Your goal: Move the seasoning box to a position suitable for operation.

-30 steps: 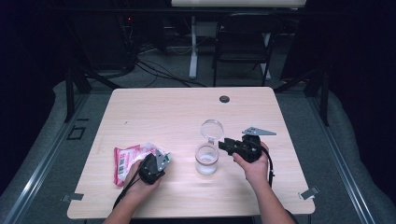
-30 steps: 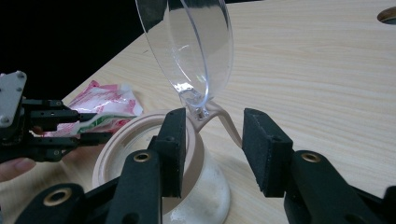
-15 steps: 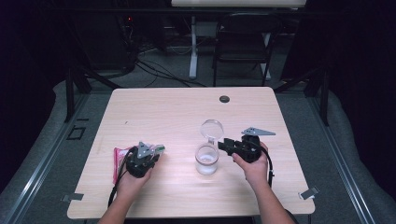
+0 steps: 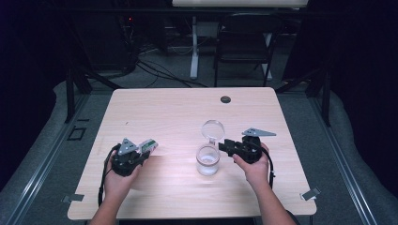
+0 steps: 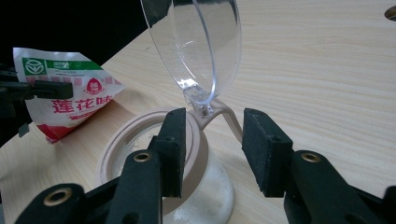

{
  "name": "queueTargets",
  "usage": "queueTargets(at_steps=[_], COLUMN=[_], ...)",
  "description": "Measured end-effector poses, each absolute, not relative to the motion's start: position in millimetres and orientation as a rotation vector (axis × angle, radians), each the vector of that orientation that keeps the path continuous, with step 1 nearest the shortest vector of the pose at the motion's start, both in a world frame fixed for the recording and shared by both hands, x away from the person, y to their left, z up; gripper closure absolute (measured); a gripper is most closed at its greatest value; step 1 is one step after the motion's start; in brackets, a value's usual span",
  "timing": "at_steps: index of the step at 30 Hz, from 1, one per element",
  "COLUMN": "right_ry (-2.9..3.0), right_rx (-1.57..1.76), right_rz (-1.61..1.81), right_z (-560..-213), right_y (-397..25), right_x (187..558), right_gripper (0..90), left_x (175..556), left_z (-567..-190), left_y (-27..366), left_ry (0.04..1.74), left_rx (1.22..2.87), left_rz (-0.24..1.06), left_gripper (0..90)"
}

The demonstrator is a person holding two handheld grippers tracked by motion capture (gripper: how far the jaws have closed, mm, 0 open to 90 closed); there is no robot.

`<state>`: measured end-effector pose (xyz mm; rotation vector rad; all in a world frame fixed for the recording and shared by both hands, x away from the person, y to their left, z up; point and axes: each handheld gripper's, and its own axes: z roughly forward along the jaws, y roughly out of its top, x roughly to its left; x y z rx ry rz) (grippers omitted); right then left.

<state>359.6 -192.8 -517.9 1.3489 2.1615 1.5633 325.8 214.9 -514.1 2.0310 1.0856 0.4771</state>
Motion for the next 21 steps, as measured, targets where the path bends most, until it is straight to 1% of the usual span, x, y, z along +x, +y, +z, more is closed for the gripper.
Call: queueTargets(at_steps=[8,14,17,21], right_ry=[2.157,2.154,2.149,2.142], right_rx=[1.354,1.357,1.360,1.360], right_rz=[1.578,1.586,1.591,1.600], right_z=[-518,-517,-517,-517], right_y=[-193,-195,-195,-194], right_x=[360,359,359,359], right_gripper=[60.2,60.2,60.2,60.2], left_x=[326,328,331,337], left_z=[-493,-475,-463,-446], left_y=[232,248,256,265], left_ry=[1.119,1.125,1.136,1.141], left_rx=[1.993,2.006,2.002,2.046], left_rz=[0.497,0.524,0.560,0.649], left_gripper=[90.0,90.0,90.0,90.0])
